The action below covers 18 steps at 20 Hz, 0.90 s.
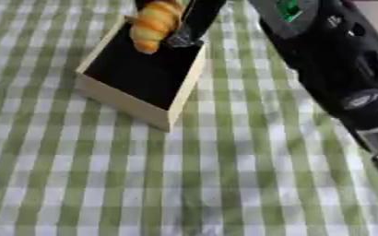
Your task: Pick up objects on the table and place them in the box.
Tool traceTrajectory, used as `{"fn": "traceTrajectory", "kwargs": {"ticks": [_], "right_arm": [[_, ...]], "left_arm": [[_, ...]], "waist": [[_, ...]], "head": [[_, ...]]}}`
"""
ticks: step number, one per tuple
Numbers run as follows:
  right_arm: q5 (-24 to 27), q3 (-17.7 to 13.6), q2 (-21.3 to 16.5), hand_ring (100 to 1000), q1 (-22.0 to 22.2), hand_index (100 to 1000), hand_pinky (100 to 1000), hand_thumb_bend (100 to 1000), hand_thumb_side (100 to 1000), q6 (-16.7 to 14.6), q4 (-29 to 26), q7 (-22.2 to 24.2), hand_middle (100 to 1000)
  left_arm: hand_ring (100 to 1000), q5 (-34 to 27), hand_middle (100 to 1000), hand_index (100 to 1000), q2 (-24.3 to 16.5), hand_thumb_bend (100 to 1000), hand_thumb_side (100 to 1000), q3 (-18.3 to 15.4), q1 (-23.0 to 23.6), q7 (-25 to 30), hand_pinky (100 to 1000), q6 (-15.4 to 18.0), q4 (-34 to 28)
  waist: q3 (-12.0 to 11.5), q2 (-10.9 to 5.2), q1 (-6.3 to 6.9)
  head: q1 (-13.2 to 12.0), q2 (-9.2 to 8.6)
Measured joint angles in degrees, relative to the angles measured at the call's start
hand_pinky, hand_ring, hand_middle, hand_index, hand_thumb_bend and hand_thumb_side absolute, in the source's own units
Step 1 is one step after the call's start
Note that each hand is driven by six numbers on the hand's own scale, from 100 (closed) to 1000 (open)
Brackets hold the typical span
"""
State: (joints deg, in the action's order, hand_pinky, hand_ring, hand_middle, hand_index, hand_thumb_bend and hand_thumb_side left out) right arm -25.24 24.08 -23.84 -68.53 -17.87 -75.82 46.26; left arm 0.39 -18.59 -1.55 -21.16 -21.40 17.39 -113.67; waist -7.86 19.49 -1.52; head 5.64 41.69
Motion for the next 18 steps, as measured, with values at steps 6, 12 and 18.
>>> {"fn": "traceTrajectory", "kwargs": {"ticks": [6,12,18], "right_arm": [[-6.7,-1.0,3.5,651,0.0,606,844,100,100,-1.7,7.8,-1.9,426],[-13.5,-2.9,5.1,675,1.0,631,842,100,100,-4.3,14.3,-5.4,464],[-16.1,-2.8,5.6,867,1.3,862,888,403,100,-7.6,15.5,-6.2,782]], "left_arm": [[756,-0.2,832,847,0.0,184,671,0.3,-0.1,0.1,681,-0.1,0.0],[756,-0.2,833,846,0.1,179,678,0.3,0.0,0.4,680,-0.3,0.0],[756,-0.2,833,846,0.5,173,683,0.3,0.0,0.8,679,-0.7,0.0]], "waist": [[-0.9,0.48,-0.38],[-1.0,0.99,-0.4],[-1.0,1.14,-0.38]], "head": [[0.2,-0.03],[0.2,-0.2],[0.2,-0.2]]}}
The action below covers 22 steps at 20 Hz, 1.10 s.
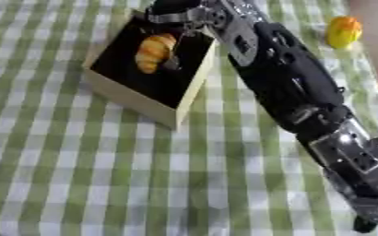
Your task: Pick up objects on the table and place them in the box.
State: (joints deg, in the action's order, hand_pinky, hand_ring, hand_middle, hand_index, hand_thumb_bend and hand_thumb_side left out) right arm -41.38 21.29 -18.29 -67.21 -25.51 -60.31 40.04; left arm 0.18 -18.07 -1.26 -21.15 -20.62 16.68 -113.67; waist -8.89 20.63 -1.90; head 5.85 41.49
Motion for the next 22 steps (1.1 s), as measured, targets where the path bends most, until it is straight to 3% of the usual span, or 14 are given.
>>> {"fn": "traceTrajectory", "kwargs": {"ticks": [4,7,12,14,18,22], "right_arm": [[-2.4,-0.1,0.0,931,0.0,919,915,536,152,-1.7,-0.1,-0.5,845],[-5.4,-0.4,0.0,938,0.0,932,917,522,218,-2.6,-0.4,-1.3,853],[-9.4,-1.1,-0.1,928,0.0,924,909,542,199,-3.9,-1.2,-3.2,848],[-10.0,-1.2,-0.1,906,0.0,910,898,490,177,-4.2,-1.5,-4.0,821],[-8.3,-2.6,-0.6,893,0.1,914,892,427,132,-2.8,-4.3,-6.1,813],[-5.0,-5.0,-4.8,902,-0.9,917,890,430,130,0.8,-8.6,-7.1,823]], "left_arm": [[757,0.0,834,847,0.0,172,685,0.0,0.1,0.3,679,-0.3,0.0],[757,0.0,835,847,0.0,171,687,0.0,0.1,0.5,680,-0.5,0.0],[758,0.0,836,847,0.1,170,688,0.0,0.4,0.8,680,-0.7,0.0],[758,0.0,836,847,0.3,169,689,0.0,0.4,0.8,680,-0.8,0.0],[759,0.0,836,847,0.4,170,689,0.2,0.6,0.9,680,-1.0,0.0],[759,0.1,836,846,0.4,168,688,0.2,1.1,0.8,681,-1.1,0.0]], "waist": [[0.1,0.0,-0.01],[0.2,0.0,-0.02],[0.4,0.0,-0.01],[0.5,0.0,0.0],[1.2,-0.03,0.11],[2.5,-0.34,0.23]], "head": [[-0.1,0.01],[-0.2,0.02],[-0.2,0.02],[-0.2,0.02],[-0.3,0.02],[-0.7,0.03]]}}
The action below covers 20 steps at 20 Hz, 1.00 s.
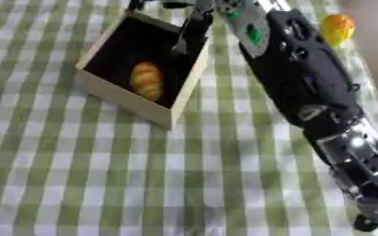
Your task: Pick up objects on the table and place them in the box.
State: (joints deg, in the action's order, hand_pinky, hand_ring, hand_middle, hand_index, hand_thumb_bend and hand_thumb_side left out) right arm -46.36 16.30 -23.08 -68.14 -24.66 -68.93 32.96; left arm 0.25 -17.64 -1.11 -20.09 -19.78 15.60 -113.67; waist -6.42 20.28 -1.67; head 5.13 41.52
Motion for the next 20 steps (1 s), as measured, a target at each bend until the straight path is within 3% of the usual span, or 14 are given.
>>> {"fn": "traceTrajectory", "kwargs": {"ticks": [6,11,20], "right_arm": [[0.3,-5.3,-10.2,937,0.9,938,897,466,172,5.7,0.5,-2.0,873],[-2.5,-9.3,-16.4,947,4.4,945,902,471,199,7.5,4.8,-3.2,887],[-5.7,-12.4,-19.1,950,6.2,950,903,496,200,8.1,10.4,-5.0,898]], "left_arm": [[760,0.5,837,846,-0.4,165,692,0.0,0.5,-0.3,681,-0.2,0.0],[761,0.9,836,847,-0.6,166,686,-0.2,0.5,-0.6,682,0.1,0.0],[762,1.5,838,846,-1.0,159,691,-0.2,0.5,-0.8,682,0.4,0.0]], "waist": [[1.7,-0.11,0.17],[2.2,0.24,0.99],[2.4,1.56,2.11]], "head": [[-1.2,-0.05],[-1.4,-0.85],[-1.4,-3.39]]}}
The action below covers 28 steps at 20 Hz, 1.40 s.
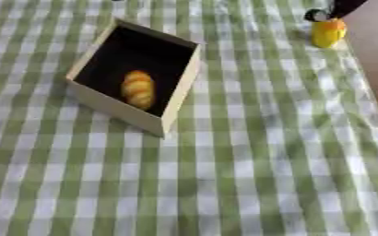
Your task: Pick up objects on the table and place them in the box.
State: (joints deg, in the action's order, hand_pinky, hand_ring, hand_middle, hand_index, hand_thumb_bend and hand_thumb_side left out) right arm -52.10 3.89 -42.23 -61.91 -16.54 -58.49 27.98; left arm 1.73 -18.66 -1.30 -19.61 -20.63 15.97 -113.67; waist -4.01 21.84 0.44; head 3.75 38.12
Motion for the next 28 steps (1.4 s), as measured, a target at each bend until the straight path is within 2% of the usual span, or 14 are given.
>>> {"fn": "traceTrajectory", "kwargs": {"ticks": [4,14,15,16,28], "right_arm": [[-1.3,-0.3,-0.1,952,-0.1,954,903,505,191,-0.1,1.4,-0.4,903],[-5.8,-2.9,-0.2,958,-1.1,957,906,548,198,2.4,7.4,-3.0,911],[-6.2,-3.1,-0.2,959,-1.1,957,906,551,201,2.4,7.9,-3.0,912],[-6.6,-3.3,-0.3,959,-1.1,956,906,555,203,2.5,8.3,-3.0,912],[-7.4,-4.9,-0.5,952,-1.1,953,903,520,212,4.0,10.7,-4.2,905]], "left_arm": [[762,0.2,839,846,0.0,156,693,0.0,-0.1,0.0,682,0.0,0.0],[763,0.9,841,846,0.0,151,698,0.0,-1.0,0.2,681,0.1,0.0],[763,1.0,842,846,0.0,136,666,0.0,-1.0,0.2,681,0.1,0.0],[763,1.0,842,846,0.0,146,704,0.0,-1.0,0.2,681,0.1,0.0],[764,1.6,846,845,0.0,132,722,0.4,-1.1,0.3,680,0.0,0.0]], "waist": [[0.0,0.27,0.13],[-0.6,2.17,-0.19],[-0.6,2.3,-0.19],[-0.6,2.47,-0.2],[-0.3,4.98,0.14]], "head": [[0.3,-1.46],[0.5,-3.71],[0.6,-3.88],[0.7,-3.98],[1.2,-4.49]]}}
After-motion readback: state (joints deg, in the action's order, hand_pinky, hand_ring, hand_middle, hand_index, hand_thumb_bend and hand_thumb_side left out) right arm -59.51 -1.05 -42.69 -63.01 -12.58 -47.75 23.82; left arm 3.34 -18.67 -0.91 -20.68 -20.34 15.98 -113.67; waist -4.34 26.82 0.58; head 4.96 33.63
